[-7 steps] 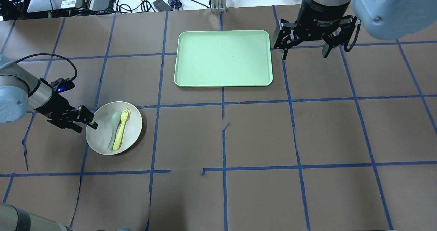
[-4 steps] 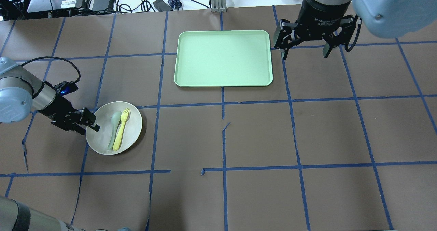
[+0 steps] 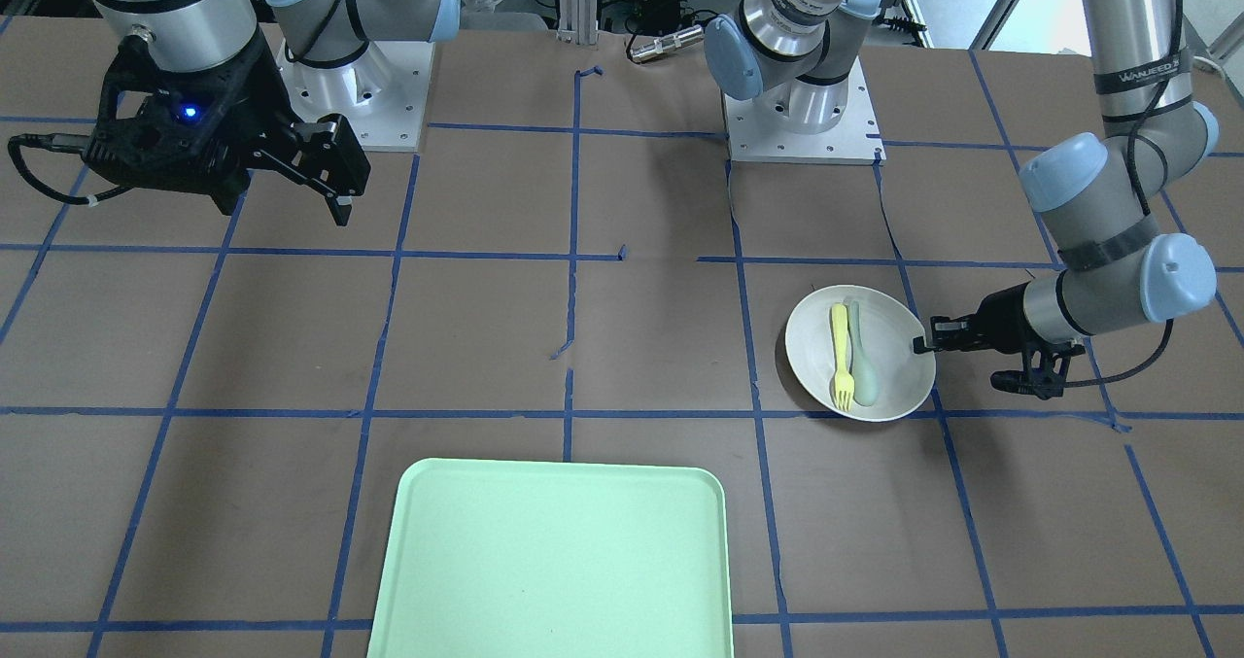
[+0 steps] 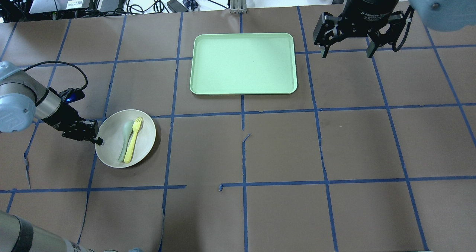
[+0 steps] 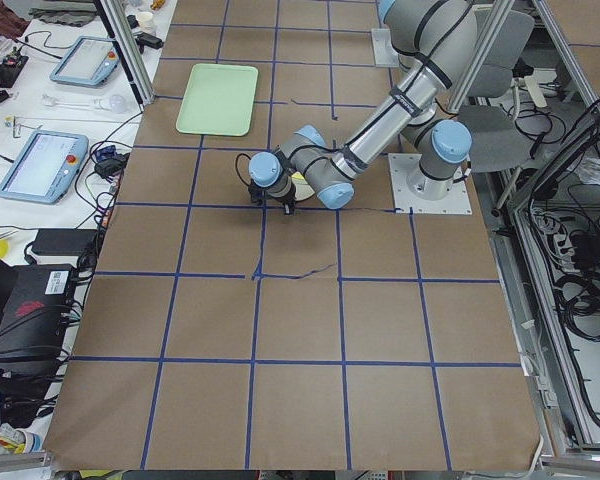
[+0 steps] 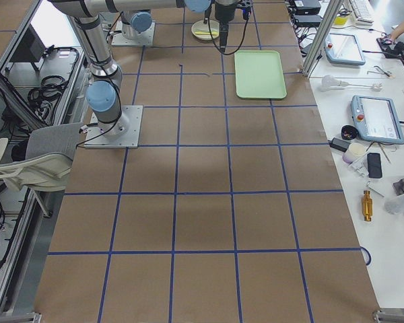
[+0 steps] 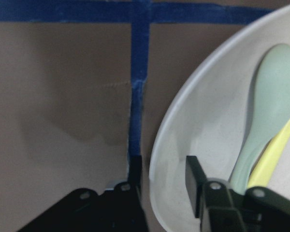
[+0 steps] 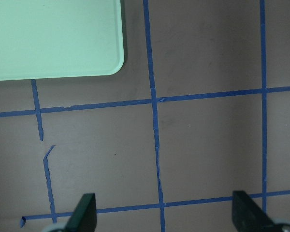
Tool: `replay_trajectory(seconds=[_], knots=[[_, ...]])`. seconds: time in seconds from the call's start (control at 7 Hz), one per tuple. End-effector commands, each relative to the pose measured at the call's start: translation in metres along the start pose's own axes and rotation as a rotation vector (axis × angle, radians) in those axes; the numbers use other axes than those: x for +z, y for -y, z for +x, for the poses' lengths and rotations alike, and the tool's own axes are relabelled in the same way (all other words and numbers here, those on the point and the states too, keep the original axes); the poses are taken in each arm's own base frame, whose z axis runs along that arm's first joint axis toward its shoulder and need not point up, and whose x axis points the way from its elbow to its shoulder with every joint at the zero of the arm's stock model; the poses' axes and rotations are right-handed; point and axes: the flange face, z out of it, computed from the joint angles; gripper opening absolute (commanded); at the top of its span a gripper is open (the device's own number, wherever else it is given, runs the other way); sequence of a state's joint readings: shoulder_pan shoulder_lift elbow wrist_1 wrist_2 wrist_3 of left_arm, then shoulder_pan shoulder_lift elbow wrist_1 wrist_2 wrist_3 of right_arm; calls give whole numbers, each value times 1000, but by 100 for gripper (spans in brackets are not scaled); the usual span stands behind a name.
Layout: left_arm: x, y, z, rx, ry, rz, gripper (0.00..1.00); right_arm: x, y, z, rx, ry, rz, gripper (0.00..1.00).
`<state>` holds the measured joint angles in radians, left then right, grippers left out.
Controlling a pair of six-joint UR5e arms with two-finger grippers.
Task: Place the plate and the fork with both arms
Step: 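Grip the white plate rim with the left gripper and lift it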
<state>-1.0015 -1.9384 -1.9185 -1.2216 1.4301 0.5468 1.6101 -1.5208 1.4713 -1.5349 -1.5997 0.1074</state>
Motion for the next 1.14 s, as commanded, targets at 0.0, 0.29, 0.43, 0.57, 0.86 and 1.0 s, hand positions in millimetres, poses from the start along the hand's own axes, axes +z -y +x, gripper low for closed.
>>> replay_trajectory(seconds=[0.0,0.29,0.43,0.57,0.86,1.0], knots=[[-18,9,1,-36,-11,-9,0,-1,-3,-5,-36,7,-6,100],[-39,26,6,-103,-64,31,0,-29,1,-6,-22,20,57,100],[-48,33,8,-109,-84,41,0,-34,5,-8,-24,18,66,100],[-68,51,27,-129,-76,71,0,-26,7,-9,-24,18,51,100],[-117,106,107,-95,-62,125,0,-10,19,-12,-27,16,33,100],[-136,134,145,-74,-54,156,0,-13,23,-12,-31,20,68,100]])
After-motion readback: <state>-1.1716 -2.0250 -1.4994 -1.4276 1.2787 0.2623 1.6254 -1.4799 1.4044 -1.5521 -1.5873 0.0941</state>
